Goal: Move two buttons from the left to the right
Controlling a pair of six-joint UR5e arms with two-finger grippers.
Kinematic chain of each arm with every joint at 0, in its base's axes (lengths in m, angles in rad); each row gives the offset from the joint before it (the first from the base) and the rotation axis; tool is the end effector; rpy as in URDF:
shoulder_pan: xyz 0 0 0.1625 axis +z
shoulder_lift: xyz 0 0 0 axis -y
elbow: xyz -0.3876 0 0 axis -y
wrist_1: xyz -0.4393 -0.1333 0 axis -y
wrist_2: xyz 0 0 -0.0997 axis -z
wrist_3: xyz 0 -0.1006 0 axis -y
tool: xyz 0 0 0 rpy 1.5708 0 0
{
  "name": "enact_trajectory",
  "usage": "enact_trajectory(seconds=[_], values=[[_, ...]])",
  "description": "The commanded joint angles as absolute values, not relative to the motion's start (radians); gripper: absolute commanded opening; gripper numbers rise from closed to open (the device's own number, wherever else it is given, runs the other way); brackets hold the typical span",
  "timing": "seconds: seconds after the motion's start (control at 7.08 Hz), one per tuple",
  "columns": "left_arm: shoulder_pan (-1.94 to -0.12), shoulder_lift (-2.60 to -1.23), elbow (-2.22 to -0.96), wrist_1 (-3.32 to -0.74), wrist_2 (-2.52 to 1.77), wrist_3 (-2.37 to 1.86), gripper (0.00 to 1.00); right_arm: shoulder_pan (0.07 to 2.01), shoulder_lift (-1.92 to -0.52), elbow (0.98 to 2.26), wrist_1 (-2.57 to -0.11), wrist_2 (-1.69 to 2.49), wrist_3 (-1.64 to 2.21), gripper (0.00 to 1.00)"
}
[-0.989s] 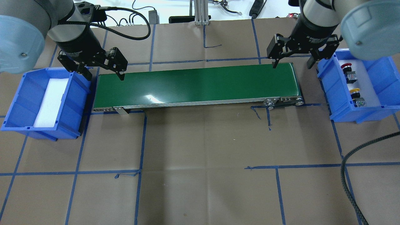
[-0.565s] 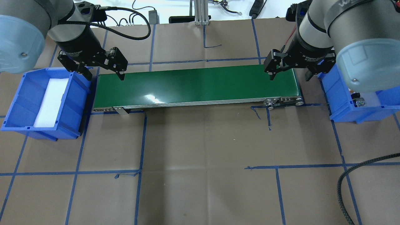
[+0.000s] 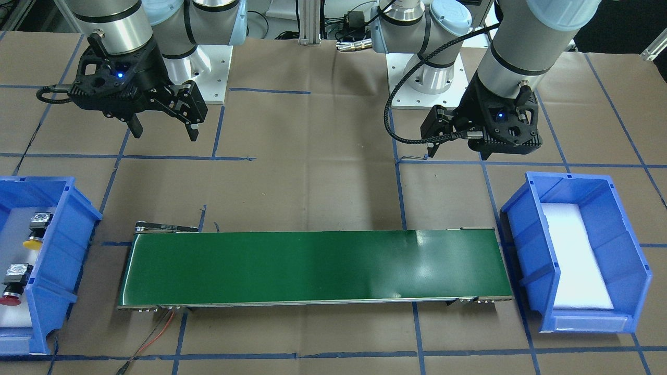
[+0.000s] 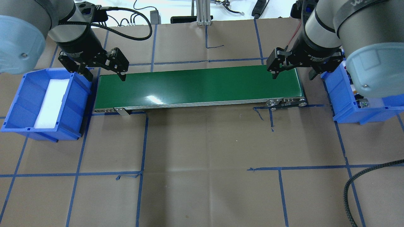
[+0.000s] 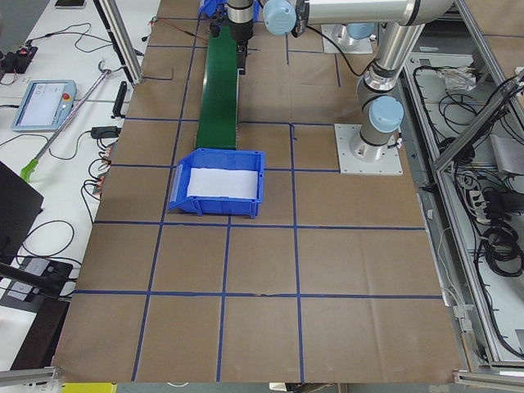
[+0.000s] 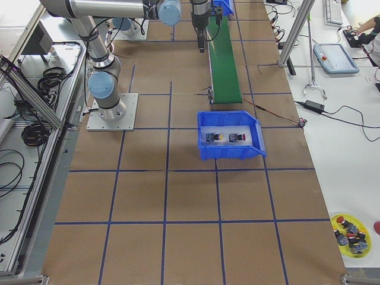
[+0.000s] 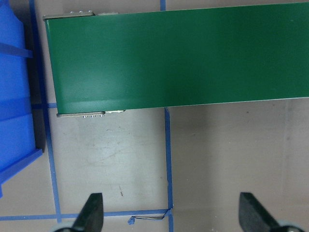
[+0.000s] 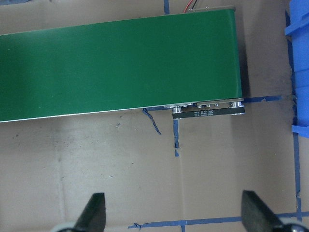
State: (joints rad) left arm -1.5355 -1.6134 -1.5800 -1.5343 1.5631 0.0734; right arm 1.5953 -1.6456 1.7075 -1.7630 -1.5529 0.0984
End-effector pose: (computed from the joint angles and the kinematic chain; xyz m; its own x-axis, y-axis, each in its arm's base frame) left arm -0.1145 -0.5578 0.4249 -0.9992 0.0380 0.0088 0.0381 0.9992 0.0147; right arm 0.1478 -0.5179 0.4351 -0.9970 0.0707 -0.0304 0.0740 0.9891 -0.1276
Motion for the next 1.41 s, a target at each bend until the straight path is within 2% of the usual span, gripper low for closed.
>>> enact_trajectory(seconds=[0.0, 1.27], values=[[-1.536, -1.612, -1.578, -1.536, 1.562, 0.034, 1.00, 1.595, -1.640, 1.678, -1.756, -1.552, 0.098, 1.00], [-1.536, -1.611, -1.578, -1.536, 1.555, 0.014, 1.00, 1.595, -1.597, 1.661, -1.752, -1.551, 0.098, 1.00]])
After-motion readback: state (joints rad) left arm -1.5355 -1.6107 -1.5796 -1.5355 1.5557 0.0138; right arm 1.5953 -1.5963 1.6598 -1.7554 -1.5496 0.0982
